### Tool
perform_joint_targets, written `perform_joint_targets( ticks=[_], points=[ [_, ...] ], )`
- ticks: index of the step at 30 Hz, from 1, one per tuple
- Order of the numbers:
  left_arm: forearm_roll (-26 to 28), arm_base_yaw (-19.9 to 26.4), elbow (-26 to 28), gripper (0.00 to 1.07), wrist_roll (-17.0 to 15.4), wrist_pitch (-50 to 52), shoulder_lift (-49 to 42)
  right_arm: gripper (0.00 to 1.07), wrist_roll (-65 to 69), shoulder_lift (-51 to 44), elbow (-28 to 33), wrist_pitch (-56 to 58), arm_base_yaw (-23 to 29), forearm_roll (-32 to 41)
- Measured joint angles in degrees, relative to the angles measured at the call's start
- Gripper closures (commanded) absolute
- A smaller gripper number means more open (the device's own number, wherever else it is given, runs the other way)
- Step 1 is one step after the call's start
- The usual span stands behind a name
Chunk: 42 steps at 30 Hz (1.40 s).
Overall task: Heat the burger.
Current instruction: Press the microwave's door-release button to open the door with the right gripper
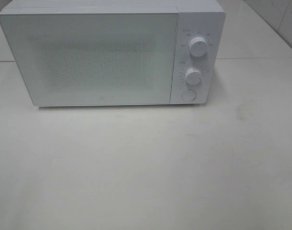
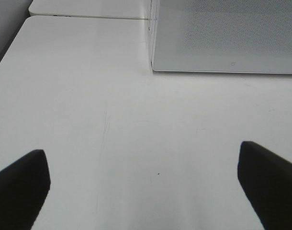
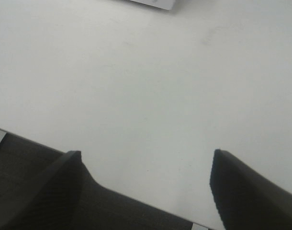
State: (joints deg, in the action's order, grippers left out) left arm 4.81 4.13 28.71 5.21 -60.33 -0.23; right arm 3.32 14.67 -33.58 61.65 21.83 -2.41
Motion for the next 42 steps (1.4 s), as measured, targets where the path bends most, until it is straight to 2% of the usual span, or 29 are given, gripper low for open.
perform_joint_targets(
  ticks=[9, 14, 32, 37, 42],
  points=[
    [0.00, 0.00, 0.00, 0.07, 0.00, 0.00, 0.00, 0.33, 0.06, -11.46, 2.41, 1.09, -9.91, -0.23],
    [0.00, 0.00, 0.00, 0.07, 0.00, 0.00, 0.00, 0.33, 0.06, -14.73, 3.61, -0.40, -12.15, -0.23],
    [0.00, 0.00, 0.00, 0.07, 0.00, 0.00, 0.00, 0.33, 0.06, -14.95, 4.13, -2.41, -12.89, -0.23],
    [0.00, 0.00, 0.00, 0.07, 0.00, 0.00, 0.00, 0.33, 0.00, -13.52, 2.64, -8.48, -12.89, -0.23],
    [0.00, 0.00, 0.00, 0.07, 0.00, 0.00, 0.00, 0.33, 0.00, -7.62, 2.58, -18.91, -12.89, -0.29]
  ],
)
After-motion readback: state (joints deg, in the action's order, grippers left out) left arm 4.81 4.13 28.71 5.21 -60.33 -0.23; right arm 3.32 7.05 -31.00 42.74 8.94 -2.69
